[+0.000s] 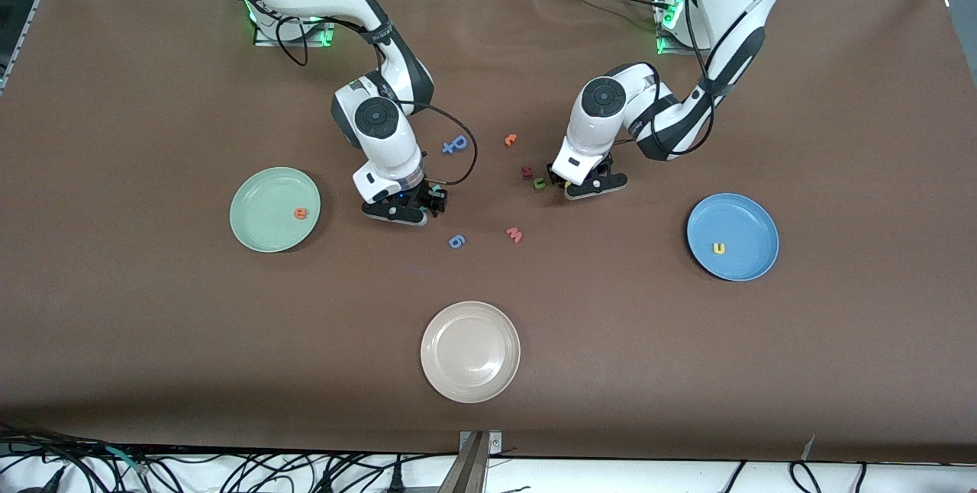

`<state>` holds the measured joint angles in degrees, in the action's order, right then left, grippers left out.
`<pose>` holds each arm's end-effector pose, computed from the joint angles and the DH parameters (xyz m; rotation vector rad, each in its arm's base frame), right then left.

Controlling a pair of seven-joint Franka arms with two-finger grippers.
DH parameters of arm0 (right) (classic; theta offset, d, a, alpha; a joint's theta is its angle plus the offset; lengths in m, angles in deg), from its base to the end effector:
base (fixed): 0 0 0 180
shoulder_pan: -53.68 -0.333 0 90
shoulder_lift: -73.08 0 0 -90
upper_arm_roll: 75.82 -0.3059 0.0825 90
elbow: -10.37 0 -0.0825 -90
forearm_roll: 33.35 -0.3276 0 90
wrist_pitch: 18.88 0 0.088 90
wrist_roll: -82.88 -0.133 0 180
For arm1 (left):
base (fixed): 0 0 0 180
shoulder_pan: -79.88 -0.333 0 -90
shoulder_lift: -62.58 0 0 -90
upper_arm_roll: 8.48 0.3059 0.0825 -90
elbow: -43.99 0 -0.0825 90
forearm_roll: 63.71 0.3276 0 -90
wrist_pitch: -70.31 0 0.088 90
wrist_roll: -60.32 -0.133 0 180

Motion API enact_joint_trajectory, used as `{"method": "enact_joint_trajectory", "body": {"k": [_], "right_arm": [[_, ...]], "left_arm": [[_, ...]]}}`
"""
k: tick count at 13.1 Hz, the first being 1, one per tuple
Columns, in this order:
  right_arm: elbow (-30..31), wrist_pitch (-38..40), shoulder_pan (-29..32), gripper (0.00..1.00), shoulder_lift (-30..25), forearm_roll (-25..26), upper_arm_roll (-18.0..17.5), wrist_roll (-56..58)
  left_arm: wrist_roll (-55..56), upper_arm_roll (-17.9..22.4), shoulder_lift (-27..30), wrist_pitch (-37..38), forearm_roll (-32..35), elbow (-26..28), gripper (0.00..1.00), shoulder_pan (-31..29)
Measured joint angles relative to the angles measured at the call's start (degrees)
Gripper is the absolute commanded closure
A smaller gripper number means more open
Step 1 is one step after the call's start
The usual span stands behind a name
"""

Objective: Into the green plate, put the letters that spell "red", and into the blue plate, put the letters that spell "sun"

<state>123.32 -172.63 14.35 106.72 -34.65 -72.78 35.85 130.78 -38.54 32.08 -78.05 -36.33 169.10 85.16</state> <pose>0.4763 0.3506 0.1934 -3.0519 0.3007 -0.1623 0.4176 -0.3078 0.1840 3.1140 0.4012 -0.0299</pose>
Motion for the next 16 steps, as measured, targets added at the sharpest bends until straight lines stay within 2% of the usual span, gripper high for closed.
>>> {"method": "enact_joint_trajectory", "body": {"k": [4, 6, 8, 10, 13, 16], "right_arm": [[-0.1, 0.2, 0.0, 0.59, 0.0, 0.0, 0.0, 0.0], [0.0, 0.5, -0.3, 0.77, 0.1, 0.0, 0.0, 0.0], [-0.1, 1.6, -0.5, 0.94, 0.1, 0.2, 0.1, 0.1], [-0.2, 2.1, -0.6, 0.94, 0.0, 0.2, 0.1, 0.2], [-1.2, 5.7, -0.6, 0.94, -0.3, 0.2, 0.6, 0.4], [-4.6, 17.3, -0.7, 0.94, -3.4, 0.2, 5.0, 6.5]], "left_arm": [[0.1, 0.1, 0.0, 0.0, 0.0, -0.7, 1.00, 0.0], [0.0, 0.2, 0.0, 1.0, 0.0, -2.1, 1.00, -0.6], [-1.3, 0.4, 0.0, 5.1, 0.0, -5.2, 1.00, -2.3], [-5.5, 0.4, 0.0, 9.6, -1.3, -9.0, 1.00, -4.7], [-18.7, 0.6, 0.0, 21.6, -6.2, -16.9, 1.00, -7.8], [-33.4, 0.7, 0.0, 29.5, -7.1, -21.1, 1.00, -12.6]]}}
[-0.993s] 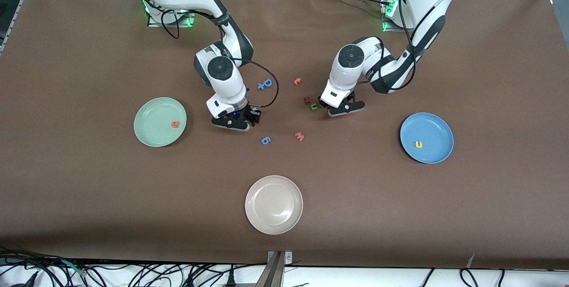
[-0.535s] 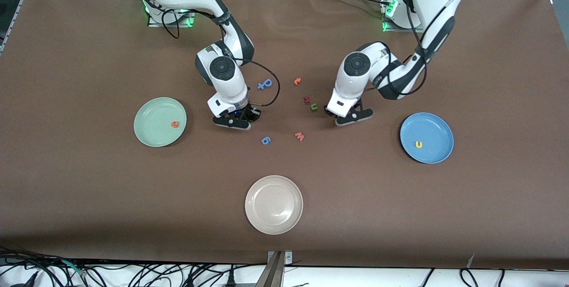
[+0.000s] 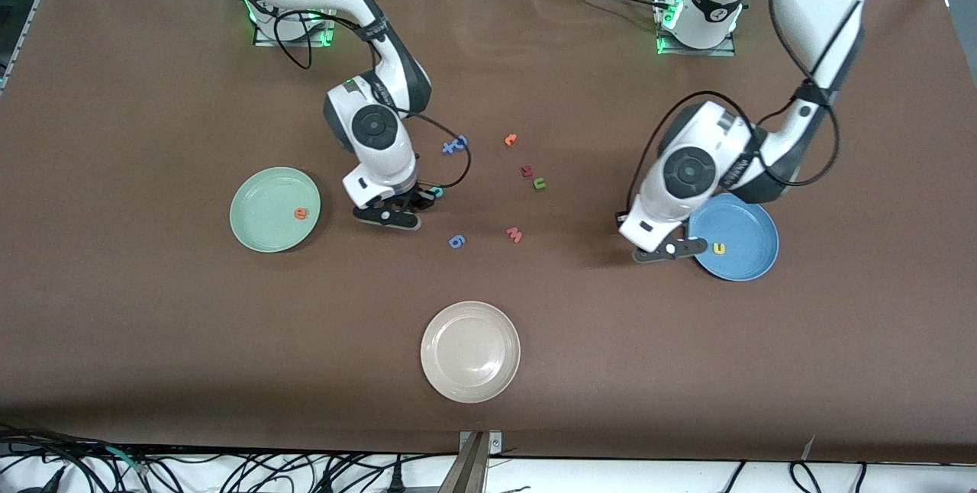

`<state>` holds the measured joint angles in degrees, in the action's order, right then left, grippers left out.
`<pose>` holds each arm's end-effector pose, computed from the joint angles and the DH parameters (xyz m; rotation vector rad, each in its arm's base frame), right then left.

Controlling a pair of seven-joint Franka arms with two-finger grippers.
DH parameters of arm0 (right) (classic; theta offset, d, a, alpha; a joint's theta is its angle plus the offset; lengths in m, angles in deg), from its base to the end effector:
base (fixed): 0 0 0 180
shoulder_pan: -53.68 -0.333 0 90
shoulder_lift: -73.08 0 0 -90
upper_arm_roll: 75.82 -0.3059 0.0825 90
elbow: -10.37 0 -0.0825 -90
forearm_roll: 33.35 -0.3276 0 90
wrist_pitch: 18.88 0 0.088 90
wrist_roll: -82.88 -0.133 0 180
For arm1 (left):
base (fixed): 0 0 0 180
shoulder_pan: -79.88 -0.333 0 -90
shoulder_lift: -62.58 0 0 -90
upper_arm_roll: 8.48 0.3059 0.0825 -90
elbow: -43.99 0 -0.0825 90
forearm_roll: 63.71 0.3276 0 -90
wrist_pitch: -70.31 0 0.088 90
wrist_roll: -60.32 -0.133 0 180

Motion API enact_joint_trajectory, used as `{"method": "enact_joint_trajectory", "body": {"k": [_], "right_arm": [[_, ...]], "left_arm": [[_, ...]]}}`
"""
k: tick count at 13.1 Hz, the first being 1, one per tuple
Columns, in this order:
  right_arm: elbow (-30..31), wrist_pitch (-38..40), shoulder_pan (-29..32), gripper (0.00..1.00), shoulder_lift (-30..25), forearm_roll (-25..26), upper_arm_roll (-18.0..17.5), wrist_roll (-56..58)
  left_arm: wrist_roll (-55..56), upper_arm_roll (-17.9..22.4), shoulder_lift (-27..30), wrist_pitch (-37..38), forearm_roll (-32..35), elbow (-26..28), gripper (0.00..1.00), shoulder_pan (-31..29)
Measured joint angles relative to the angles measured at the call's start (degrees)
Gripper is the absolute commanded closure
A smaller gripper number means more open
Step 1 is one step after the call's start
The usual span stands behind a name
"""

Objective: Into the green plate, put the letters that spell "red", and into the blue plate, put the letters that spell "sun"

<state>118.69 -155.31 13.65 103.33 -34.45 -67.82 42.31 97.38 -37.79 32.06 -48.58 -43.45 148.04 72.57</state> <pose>0.4957 0.3153 0.2312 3.0681 -0.2236 0.0126 0.5475 -0.1741 0.2637 -3.0082 -0.1435 0.2192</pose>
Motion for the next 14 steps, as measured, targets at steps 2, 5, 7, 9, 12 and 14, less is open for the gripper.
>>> {"method": "enact_joint_trajectory", "body": {"k": [2, 5, 7, 9, 12, 14], "right_arm": [[-0.5, 7.5, 0.1, 0.94, -3.5, 0.0, 4.6, 5.9], [0.4, 13.3, 0.2, 0.94, -6.1, 0.0, 11.5, 16.2], [2.5, 13.9, 0.8, 0.94, -5.5, 0.0, 15.7, 24.2], [4.3, 13.9, 2.8, 0.85, -4.4, 0.0, 16.8, 29.4], [6.9, 13.8, 5.9, 0.00, -2.8, 0.0, 16.8, 35.9], [7.0, 13.8, 6.9, 0.00, -2.1, 0.0, 16.8, 37.7]], "left_arm": [[-9.7, 0.2, -0.3, 1.8, 0.0, 0.0, 1.00, -4.6], [-20.8, 0.4, -1.6, 2.7, 0.0, 0.1, 0.84, -11.5], [-24.5, 0.5, -2.7, 2.7, 0.0, 0.1, 0.00, -14.8], [-24.8, 0.4, -3.1, 2.7, -0.1, 0.0, 0.00, -15.5], [-22.3, -0.7, -3.1, 2.7, -0.6, 0.0, 0.00, -15.1], [-17.2, -1.1, -3.1, 2.4, -5.2, -0.1, 0.00, -13.8]]}}
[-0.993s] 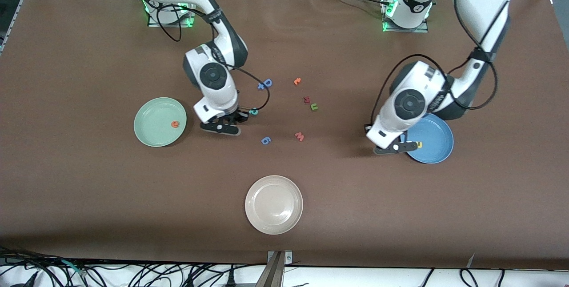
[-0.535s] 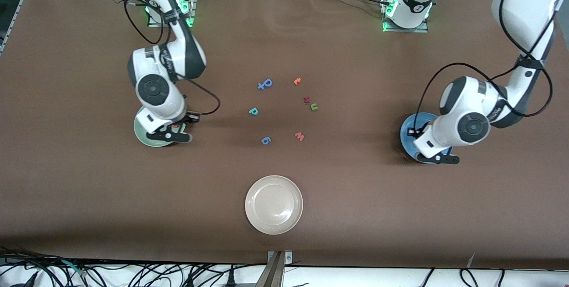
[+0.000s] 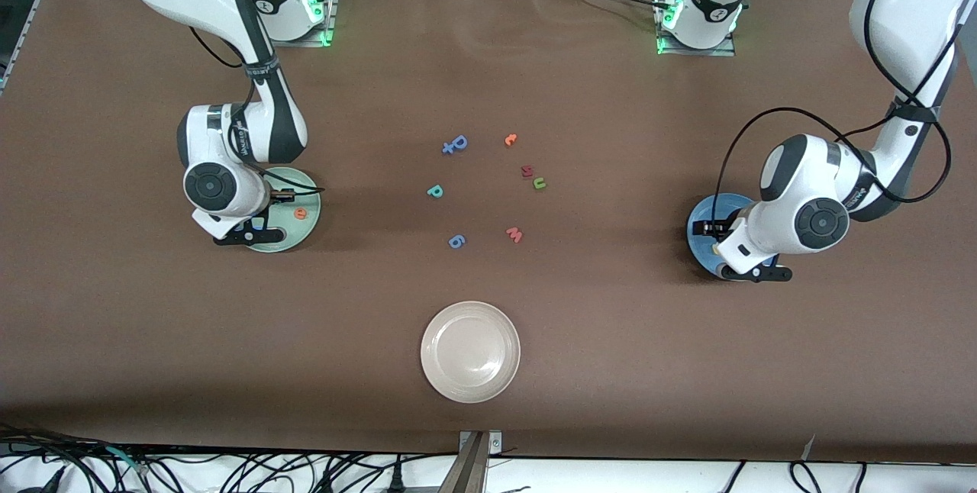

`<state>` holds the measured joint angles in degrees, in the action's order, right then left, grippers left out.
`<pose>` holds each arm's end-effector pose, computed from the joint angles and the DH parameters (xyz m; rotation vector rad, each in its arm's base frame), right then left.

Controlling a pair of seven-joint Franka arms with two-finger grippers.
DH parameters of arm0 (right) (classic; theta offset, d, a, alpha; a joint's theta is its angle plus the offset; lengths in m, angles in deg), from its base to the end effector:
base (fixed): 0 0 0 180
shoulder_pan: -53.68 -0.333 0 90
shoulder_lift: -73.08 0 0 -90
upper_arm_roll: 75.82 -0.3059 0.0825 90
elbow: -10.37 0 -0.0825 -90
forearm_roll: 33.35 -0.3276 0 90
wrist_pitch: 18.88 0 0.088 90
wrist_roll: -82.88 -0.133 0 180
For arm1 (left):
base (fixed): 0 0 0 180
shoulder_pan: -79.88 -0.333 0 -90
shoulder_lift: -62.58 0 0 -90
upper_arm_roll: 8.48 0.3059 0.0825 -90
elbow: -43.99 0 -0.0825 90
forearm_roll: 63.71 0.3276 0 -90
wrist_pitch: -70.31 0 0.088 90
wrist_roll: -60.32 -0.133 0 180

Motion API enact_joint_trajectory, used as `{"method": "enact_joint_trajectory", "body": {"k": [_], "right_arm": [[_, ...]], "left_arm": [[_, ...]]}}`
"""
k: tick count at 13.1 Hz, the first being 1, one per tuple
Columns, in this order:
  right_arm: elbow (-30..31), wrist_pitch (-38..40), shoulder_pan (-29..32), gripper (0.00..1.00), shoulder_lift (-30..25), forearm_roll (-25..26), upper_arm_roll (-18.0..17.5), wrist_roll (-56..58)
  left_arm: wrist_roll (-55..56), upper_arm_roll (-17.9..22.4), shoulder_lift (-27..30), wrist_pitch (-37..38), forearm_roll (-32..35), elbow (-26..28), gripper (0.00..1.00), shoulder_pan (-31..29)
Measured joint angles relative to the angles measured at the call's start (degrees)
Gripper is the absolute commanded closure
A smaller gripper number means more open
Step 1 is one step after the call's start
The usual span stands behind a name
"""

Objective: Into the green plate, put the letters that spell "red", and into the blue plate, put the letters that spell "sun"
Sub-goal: 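Grasp the green u with the left gripper while the right gripper grasps the blue d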

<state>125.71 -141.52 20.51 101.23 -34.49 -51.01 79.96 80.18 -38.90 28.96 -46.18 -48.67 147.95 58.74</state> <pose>0.5130 0.0770 0.2163 2.8863 0.1368 -0.4351 0.5610 -0.0548 0.2370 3.1032 0.1044 -0.4415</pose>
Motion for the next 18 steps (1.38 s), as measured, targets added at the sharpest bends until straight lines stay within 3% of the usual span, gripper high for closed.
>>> {"method": "enact_joint_trajectory", "body": {"k": [2, 4, 6, 8, 11, 13, 15, 18], "right_arm": [[-0.1, 0.0, -0.1, 0.00, -0.1, -0.1, -0.4, 0.1], [-1.0, 0.3, -0.5, 0.00, -0.7, -0.7, -2.4, -2.6], [-3.1, 2.8, -1.0, 0.00, -1.5, -1.0, -6.9, -12.8], [-4.3, 3.2, -1.6, 0.01, -1.9, -2.1, -12.2, -25.3], [-4.7, -3.6, -2.1, 0.01, -1.8, -3.6, -19.3, -45.3], [-4.5, -9.3, -3.9, 0.02, -1.0, -3.7, -21.5, -56.8], [-4.5, -14.3, -6.9, 0.13, 0.6, -3.7, -21.8, -65.9], [-4.3, -19.8, -9.1, 0.13, 3.0, -3.7, -21.8, -74.2]], "left_arm": [[8.4, -1.1, 0.0, -0.9, -3.1, 0.0, 0.00, 3.0], [18.9, -5.0, 0.0, -2.9, -3.8, 0.1, 0.00, 5.1], [31.9, -8.6, 0.0, -6.1, -3.8, 1.3, 0.00, 6.3], [44.4, -9.4, -0.1, -10.4, -3.8, 2.5, 0.00, 9.6], [58.4, -9.3, -0.8, -20.6, -3.5, 6.3, 0.00, 14.5], [66.9, -9.3, -1.0, -24.3, 0.2, 9.0, 0.00, 16.9], [77.1, -9.3, -1.5, -25.6, 6.8, 10.0, 0.00, 18.9], [89.8, -9.3, -3.3, -25.7, 16.7, 10.7, 0.00, 20.9]]}}
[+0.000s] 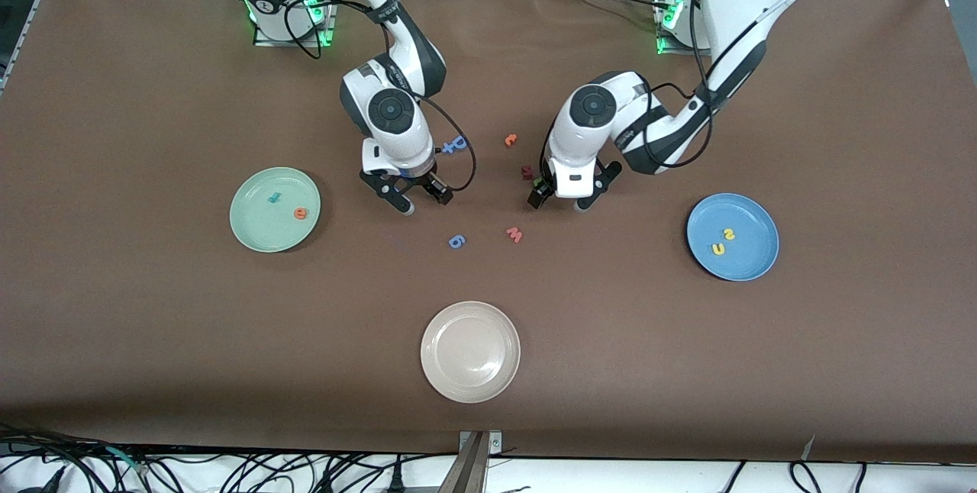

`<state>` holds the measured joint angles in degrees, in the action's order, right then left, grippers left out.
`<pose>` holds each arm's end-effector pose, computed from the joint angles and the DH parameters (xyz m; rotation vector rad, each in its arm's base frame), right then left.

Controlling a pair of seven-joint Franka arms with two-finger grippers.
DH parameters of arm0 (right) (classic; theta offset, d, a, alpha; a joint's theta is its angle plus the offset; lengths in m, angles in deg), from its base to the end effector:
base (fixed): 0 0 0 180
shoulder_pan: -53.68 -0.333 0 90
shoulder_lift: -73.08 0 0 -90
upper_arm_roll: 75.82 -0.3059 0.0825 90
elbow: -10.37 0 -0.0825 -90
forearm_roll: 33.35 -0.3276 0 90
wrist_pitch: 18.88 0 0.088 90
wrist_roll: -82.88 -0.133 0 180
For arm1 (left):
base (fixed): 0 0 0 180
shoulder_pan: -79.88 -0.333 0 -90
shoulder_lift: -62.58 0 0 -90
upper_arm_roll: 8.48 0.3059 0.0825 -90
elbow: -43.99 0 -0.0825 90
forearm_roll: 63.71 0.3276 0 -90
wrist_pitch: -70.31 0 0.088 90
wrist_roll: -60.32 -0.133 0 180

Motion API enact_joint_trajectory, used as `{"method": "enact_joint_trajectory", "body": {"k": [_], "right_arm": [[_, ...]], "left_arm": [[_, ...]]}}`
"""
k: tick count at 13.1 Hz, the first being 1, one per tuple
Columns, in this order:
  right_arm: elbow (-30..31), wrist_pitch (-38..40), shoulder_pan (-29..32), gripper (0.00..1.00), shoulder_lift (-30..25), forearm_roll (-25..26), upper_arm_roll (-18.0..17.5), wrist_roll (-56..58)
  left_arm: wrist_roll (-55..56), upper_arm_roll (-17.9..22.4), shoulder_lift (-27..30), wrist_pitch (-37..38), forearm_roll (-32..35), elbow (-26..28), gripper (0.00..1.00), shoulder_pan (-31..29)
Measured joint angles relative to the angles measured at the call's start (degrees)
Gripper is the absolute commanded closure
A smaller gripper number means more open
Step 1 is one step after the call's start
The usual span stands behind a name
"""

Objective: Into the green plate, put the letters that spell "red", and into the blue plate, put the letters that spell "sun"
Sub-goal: 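Grasp the green u with the left gripper while the right gripper grasps the blue d, then carry the blue d to the green plate with the right gripper and release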

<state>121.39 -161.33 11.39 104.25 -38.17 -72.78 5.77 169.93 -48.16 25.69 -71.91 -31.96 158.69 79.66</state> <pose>0.4507 0.3709 0.2116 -2.9237 1.0999 0.0270 0.4471 -0.3477 0.2089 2.7819 1.3231 -0.0605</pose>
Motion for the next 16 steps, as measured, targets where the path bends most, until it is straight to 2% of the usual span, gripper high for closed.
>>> {"method": "enact_joint_trajectory", "body": {"k": [2, 3, 5, 7, 8, 9, 11, 12, 14, 15, 16], "right_arm": [[0.0, -2.1, -0.8, 0.25, 1.1, 0.0, 0.1, -2.8], [0.0, -2.5, -0.8, 0.27, 1.4, 0.0, 0.1, -3.4], [0.0, -2.9, -0.8, 0.29, 2.1, 0.0, 0.2, -3.6], [0.1, -3.6, -0.8, 0.35, 2.8, 0.0, 0.2, -3.6], [0.1, -3.9, -0.9, 0.54, 3.1, 0.0, 0.2, -3.6], [0.1, -4.2, -1.2, 0.68, 3.3, 0.0, 0.2, -3.6], [0.1, -4.7, -1.5, 0.82, 3.1, 0.0, 0.2, -3.7], [0.1, -4.5, -1.5, 0.84, 2.9, 0.0, 0.3, -3.7], [0.1, -4.4, -1.5, 0.87, 2.9, 0.0, 0.4, -3.7], [0.1, -4.6, -1.5, 0.87, 2.9, 0.0, 0.5, -3.7], [0.0, -4.7, -1.6, 0.87, 2.8, 0.0, 0.8, -3.7]], "left_arm": [[6.4, 0.0, -2.3, -0.2, 5.9, 0.2, 0.00, 0.5], [7.7, 0.0, -3.4, -0.5, 7.0, 0.2, 0.00, 0.6], [8.4, 0.1, -4.8, -0.8, 7.6, 0.1, 0.00, 0.8], [8.5, 0.1, -5.0, -0.8, 7.6, 0.1, 0.00, 1.0], [8.5, 0.1, -5.0, -0.8, 7.6, 0.1, 0.00, 1.1], [8.5, 0.0, -5.0, -0.8, 7.6, 0.1, 0.00, 1.2], [8.5, 0.0, -5.0, -0.8, 7.6, 0.1, 0.00, 1.8], [8.5, 0.0, -5.0, -0.8, 7.6, 0.1, 0.00, 2.3], [9.0, 0.0, -5.0, -0.8, 7.6, 0.1, 0.08, 3.1], [9.1, 0.0, -5.0, -0.8, 7.6, 0.1, 0.16, 3.3], [9.2, 0.0, -5.0, -0.8, 7.6, 0.1, 0.34, 3.5]]}}
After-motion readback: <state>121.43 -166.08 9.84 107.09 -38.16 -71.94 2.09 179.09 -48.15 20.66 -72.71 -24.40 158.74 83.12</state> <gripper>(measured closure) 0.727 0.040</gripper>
